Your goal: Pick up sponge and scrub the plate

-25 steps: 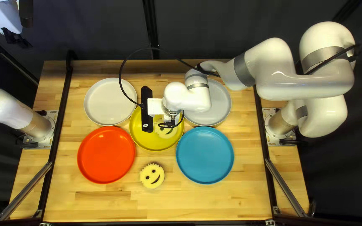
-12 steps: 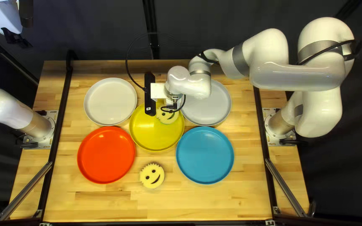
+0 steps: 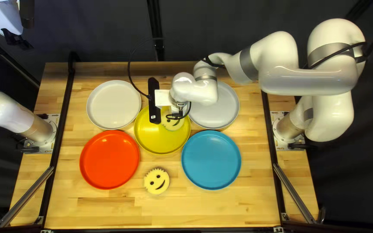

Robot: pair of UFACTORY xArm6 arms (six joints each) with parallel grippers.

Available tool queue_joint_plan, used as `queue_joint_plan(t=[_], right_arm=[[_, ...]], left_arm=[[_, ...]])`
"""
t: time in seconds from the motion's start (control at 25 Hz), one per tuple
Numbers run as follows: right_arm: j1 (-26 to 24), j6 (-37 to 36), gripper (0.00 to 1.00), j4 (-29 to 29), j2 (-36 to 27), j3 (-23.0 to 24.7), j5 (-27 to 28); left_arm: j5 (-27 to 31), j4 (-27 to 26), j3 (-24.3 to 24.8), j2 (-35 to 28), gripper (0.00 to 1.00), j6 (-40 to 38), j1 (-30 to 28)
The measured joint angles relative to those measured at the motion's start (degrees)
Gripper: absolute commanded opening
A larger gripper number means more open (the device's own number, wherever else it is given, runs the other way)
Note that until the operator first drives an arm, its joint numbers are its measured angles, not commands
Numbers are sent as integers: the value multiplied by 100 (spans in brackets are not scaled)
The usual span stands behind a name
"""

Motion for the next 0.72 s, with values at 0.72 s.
queue_joint_plan(t=[0.72], right_arm=[[-44,-274,0,43,566,-612,166]], left_arm=[[0,0,0,0,100,0,0]])
